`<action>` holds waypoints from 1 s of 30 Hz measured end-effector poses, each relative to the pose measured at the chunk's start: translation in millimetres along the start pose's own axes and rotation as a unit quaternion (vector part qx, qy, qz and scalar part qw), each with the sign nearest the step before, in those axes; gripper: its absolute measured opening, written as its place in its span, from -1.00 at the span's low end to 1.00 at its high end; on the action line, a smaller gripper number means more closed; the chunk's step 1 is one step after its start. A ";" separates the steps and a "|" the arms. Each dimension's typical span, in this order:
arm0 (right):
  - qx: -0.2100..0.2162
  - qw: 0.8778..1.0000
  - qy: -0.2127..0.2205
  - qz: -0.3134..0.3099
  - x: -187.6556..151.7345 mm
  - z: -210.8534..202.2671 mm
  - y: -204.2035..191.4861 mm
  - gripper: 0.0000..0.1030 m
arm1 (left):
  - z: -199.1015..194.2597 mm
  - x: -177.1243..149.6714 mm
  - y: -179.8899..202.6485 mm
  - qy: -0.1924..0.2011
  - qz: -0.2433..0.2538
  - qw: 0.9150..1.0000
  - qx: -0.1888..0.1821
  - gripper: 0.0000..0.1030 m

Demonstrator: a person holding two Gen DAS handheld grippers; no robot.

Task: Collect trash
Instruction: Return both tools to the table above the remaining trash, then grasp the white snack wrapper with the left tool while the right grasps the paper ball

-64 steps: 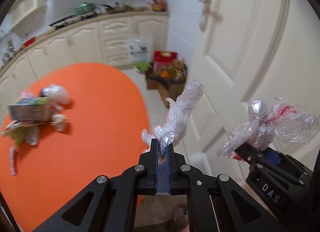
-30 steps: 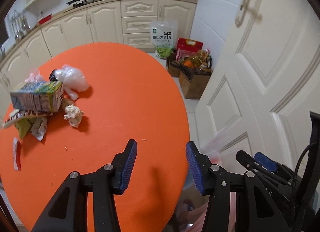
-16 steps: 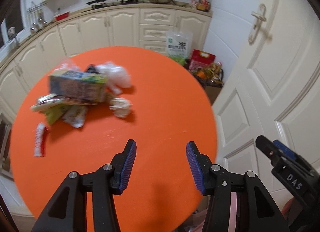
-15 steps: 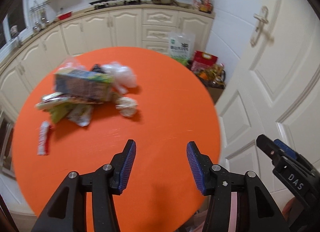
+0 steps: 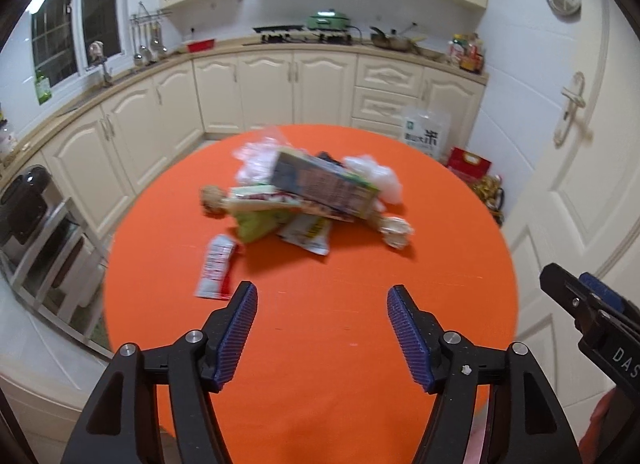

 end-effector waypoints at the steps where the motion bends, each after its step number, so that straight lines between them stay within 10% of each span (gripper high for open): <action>1: 0.002 1.000 0.001 -0.006 1.3 5.1 -8.2 0.68 | -1.4 -0.1 -7.2 0.001 -0.004 1.000 0.001 0.26; 20: 0.010 0.994 -0.098 -0.037 0.3 110.1 -56.0 0.69 | 108.2 21.2 -95.9 -0.074 -0.078 0.994 -0.020 0.37; 24: 0.010 0.993 -0.117 -0.031 2.0 136.1 -50.1 0.69 | 144.5 21.0 -92.1 -0.099 -0.071 0.993 -0.004 -0.29; 30: 0.002 0.991 -0.132 -0.027 14.9 170.8 -37.0 0.67 | 164.6 29.3 -96.5 -0.089 -0.080 0.993 -0.009 -0.58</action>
Point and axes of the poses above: each gripper's, at about its wrist camera, not at the fingertips, and z roughly the way its jaws point, y to its right, x to its top, the point moved 3 cm from there along z, roughly the way its jaws point, and after that the axes turned 12 degrees about x, right-handed, at the moved point
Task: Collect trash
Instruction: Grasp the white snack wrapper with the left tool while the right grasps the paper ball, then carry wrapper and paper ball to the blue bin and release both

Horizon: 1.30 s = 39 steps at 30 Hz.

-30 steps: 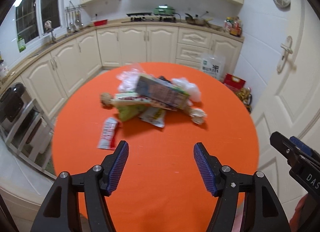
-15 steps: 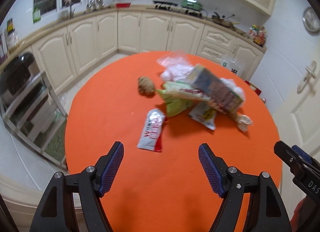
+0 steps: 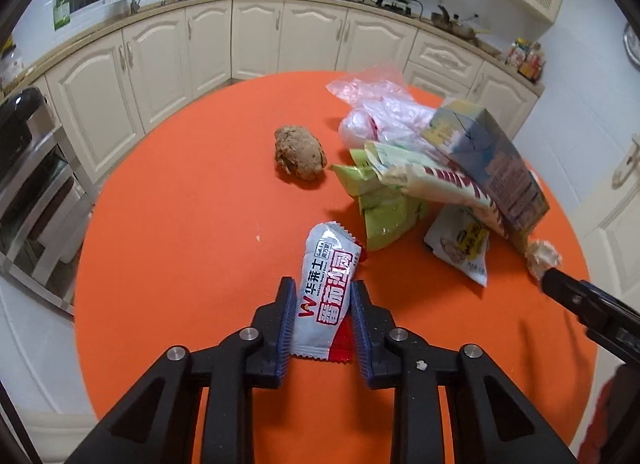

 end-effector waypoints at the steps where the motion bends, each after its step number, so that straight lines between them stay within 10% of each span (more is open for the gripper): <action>1: -0.005 1.000 -0.002 0.000 2.9 4.6 2.3 0.65 | 1.0 -0.7 -0.1 0.000 -0.001 1.000 -0.001 -0.59; 7: -0.031 0.999 -0.018 -0.005 12.4 20.9 10.1 -0.44 | 6.3 -1.1 -1.9 -0.003 -0.011 1.000 -0.007 -0.71; 25: 0.011 0.999 0.004 0.033 -11.5 -29.5 24.9 -0.44 | -40.1 -13.7 28.3 0.035 0.018 0.999 -0.003 -0.75; 39: -0.043 0.991 0.077 0.097 -63.0 -134.8 108.1 -0.44 | -88.0 -51.9 158.9 0.061 0.137 0.986 -0.075 -0.75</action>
Point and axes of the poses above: each gripper's, at about its wrist camera, not at the fingertips, and z roughly the way its jaws point, y to its right, x to its top, the point moved 3 cm from there along z, roughly the way its jaws point, and after that the axes turned 12 degrees about x, right-handed, at the moved point
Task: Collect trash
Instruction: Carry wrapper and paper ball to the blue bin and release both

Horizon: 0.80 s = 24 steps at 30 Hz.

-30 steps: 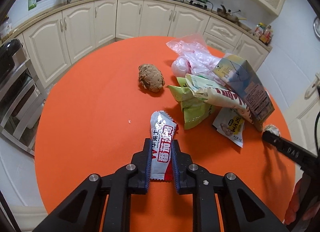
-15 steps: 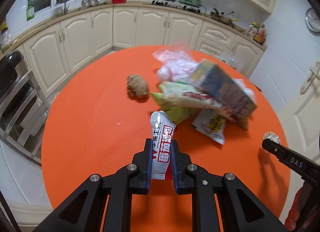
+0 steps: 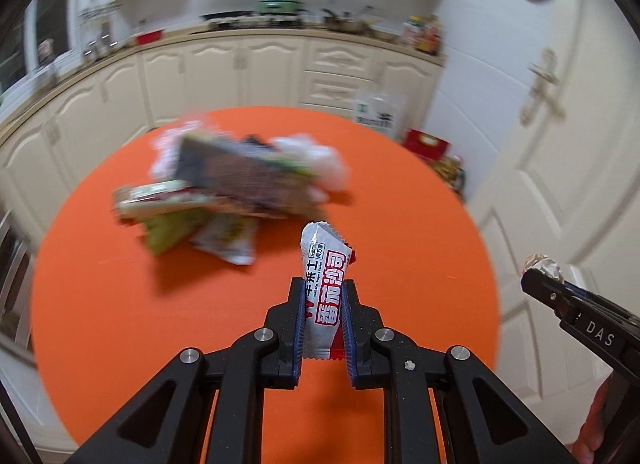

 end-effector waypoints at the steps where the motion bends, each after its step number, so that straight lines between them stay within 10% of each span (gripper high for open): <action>1: -0.006 1.000 0.003 0.007 -2.7 -6.0 9.4 -0.44 | -1.5 0.2 8.7 0.002 0.009 1.000 -0.005 -0.75; 24: -0.091 0.988 0.011 0.125 -34.3 -54.0 162.9 -0.43 | 53.3 5.4 208.5 -0.046 0.190 0.976 -0.100 -0.63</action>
Point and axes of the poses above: each gripper's, at about its wrist camera, not at the fingertips, and z roughly the way its jaws point, y to its right, x to its top, the point moved 3 cm from there along z, roughly the way its jaws point, and after that the axes turned 12 degrees about x, right-handed, at the moved point
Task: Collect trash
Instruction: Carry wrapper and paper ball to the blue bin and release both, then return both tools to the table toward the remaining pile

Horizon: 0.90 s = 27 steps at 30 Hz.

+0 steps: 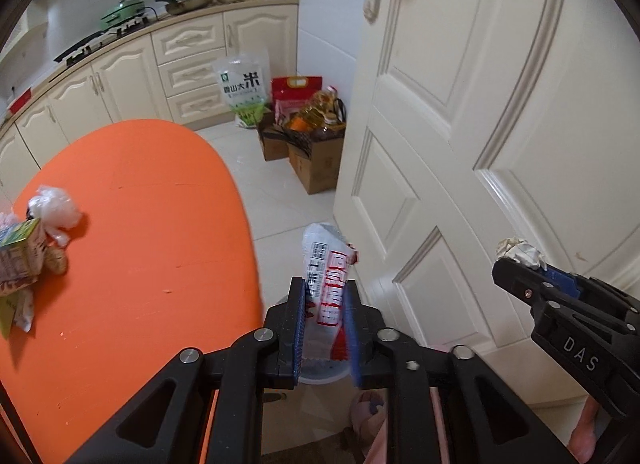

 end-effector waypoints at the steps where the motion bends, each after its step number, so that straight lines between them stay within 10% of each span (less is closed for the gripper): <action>1: -0.001 1.000 -0.002 0.003 -0.2 1.5 3.2 -0.44 | 3.3 2.9 4.0 -0.007 0.002 1.000 -0.005 -0.61; 16: 0.049 0.998 -0.049 -0.006 2.4 39.4 -15.7 -0.42 | 16.6 35.4 -26.5 -0.015 -0.021 1.000 0.010 -0.35; 21: 0.052 0.997 -0.053 -0.016 6.1 44.7 -31.9 -0.02 | 12.3 28.3 -40.6 -0.001 -0.035 0.999 0.028 -0.16; 27: 0.041 0.997 -0.053 -0.027 2.9 39.5 -41.6 0.00 | 8.3 12.5 -47.2 -0.010 -0.061 0.998 0.031 -0.16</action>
Point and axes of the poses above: each gripper's, at about its wrist camera, not at the fingertips, and z roughly the way its jaws point, y to its right, x to its top, the point moved 3 cm from there along z, roughly the way its jaws point, and after that the axes turned 12 degrees about x, right-handed, at the moved point
